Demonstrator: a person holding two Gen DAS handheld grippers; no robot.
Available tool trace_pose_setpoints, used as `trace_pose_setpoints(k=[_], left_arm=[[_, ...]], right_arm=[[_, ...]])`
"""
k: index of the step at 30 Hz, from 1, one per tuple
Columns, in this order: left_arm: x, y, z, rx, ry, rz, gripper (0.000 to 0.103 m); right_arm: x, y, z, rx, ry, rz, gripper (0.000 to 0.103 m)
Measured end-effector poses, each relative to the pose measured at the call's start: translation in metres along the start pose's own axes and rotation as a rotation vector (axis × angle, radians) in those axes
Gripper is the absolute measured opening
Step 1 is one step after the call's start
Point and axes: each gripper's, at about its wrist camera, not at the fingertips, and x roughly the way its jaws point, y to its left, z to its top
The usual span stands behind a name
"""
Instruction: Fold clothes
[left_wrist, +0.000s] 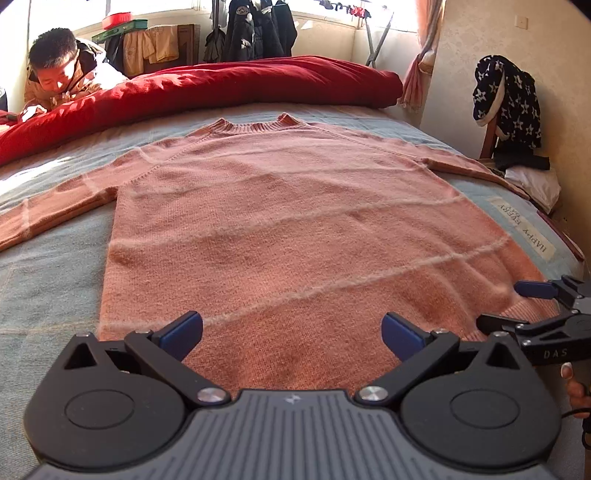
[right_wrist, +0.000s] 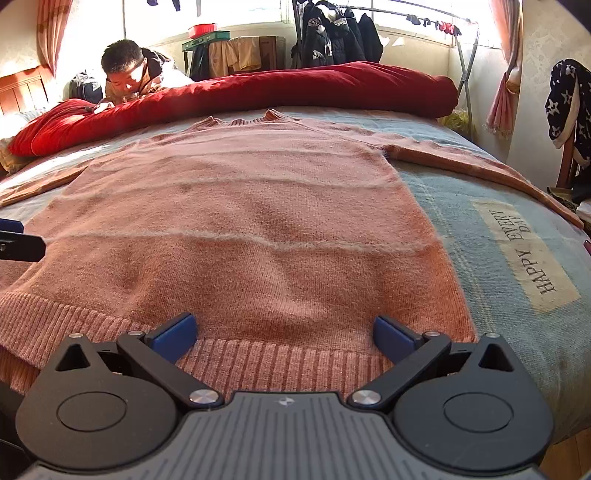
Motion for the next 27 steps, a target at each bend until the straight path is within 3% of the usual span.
trace_pose_setpoints(k=[2,10,14,21,25,27], left_arm=[[0.008,0.000,-0.009,-0.010,0.035,0.007,0.102],[-0.020,-0.002,-0.047,0.037,-0.003,0.014,0.102],[-0.023,-0.004,-0.039,0.054,0.017,0.022,0.102],[-0.006,-0.007,-0.003,0.082,-0.047,0.052,0.102],[0.017,-0.005,-0.007,0.039,0.025,0.036,0.102],[0.014,-0.004,-0.016,0.025,-0.002,0.035,0.103]], right_arm=[[-0.002,-0.001,-0.001,0.001,0.004,0.002,0.103],[0.001,0.002,-0.002,0.006,-0.002,-0.014,0.103],[0.000,0.002,-0.003,0.007,-0.011,-0.017,0.103],[-0.001,0.001,-0.005,0.007,-0.017,-0.015,0.103],[-0.002,0.001,-0.006,0.005,-0.018,-0.014,0.103],[-0.003,0.000,-0.007,0.005,-0.022,-0.009,0.103]])
